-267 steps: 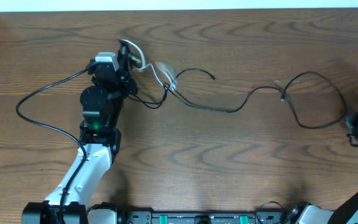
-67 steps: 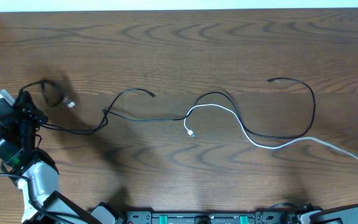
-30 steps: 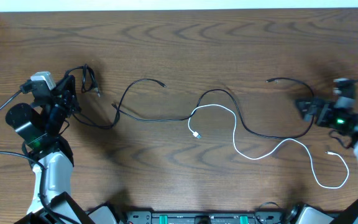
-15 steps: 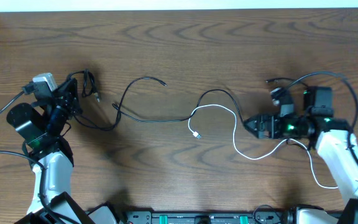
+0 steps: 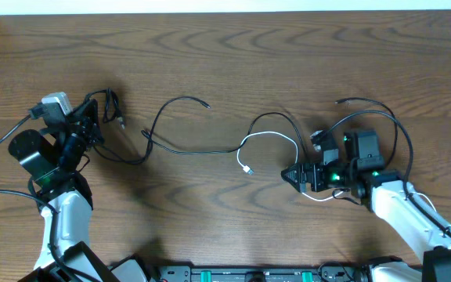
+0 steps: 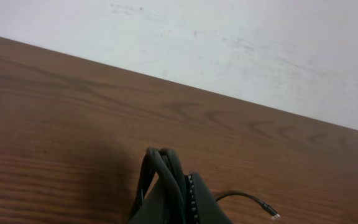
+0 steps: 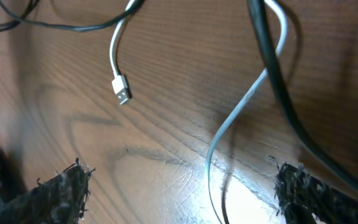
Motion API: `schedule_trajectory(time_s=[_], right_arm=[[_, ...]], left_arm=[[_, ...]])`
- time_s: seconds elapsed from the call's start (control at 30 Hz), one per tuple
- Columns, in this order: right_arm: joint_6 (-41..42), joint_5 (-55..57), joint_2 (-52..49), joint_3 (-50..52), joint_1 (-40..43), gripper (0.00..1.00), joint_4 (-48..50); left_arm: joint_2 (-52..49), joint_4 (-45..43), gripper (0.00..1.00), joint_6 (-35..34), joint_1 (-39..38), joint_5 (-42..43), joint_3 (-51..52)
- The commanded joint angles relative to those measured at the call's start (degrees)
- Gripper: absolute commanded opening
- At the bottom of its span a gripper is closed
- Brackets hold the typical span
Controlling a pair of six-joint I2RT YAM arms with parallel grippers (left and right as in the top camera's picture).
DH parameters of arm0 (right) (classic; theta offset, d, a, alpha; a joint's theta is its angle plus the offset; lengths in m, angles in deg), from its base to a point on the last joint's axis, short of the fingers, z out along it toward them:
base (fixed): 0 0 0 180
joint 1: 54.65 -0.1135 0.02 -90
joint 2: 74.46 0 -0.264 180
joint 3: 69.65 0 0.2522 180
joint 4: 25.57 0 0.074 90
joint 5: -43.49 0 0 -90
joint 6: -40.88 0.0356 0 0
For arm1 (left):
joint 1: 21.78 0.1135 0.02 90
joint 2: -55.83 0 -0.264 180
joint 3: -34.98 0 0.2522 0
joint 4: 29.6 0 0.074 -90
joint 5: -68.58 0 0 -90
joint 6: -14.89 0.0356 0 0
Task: Untangle cables
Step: 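Lower the right gripper and grasp the white cable near its connector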
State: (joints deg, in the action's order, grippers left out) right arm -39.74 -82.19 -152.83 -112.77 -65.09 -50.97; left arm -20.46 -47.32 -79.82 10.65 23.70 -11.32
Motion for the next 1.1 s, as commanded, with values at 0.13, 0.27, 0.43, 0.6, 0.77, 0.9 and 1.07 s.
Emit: schedule_trajectory(time_s=[0.13, 0.27, 0.43, 0.6, 0.77, 0.9, 1.07], right_arm=[[10.47, 8.98, -0.42, 4.87, -3.61, 0.87, 7.37], [10.56, 10.23, -0.42, 7.02, -4.68, 0.86, 10.95], [10.56, 10.40, -0.42, 9.20, -6.25, 0.67, 15.87], [13.42, 14.71, -0.42, 9.70, -8.15, 0.48, 17.11], [15.78, 19.04, -0.46, 9.70, -10.51, 0.36, 18.53], [15.87, 20.55, -0.50, 9.70, -11.85, 0.28, 20.79], [16.37, 21.18, -0.50, 9.70, -11.96, 0.01, 22.62]], left_arm=[[0.09, -0.20, 0.08, -0.50, -0.15, 0.94, -0.79], [0.09, -0.20, 0.08, -0.50, -0.15, 0.94, -0.79], [0.09, -0.17, 0.08, -0.50, -0.15, 0.94, -0.79], [0.09, 0.20, 0.08, -0.50, -0.15, 0.92, -0.79], [-0.11, 1.79, 0.07, -0.48, -0.15, 0.92, -0.79], [-0.11, 2.10, 0.07, -0.50, -0.15, 0.92, -0.79], [-0.13, 2.14, 0.08, -0.50, -0.15, 0.92, -0.79]])
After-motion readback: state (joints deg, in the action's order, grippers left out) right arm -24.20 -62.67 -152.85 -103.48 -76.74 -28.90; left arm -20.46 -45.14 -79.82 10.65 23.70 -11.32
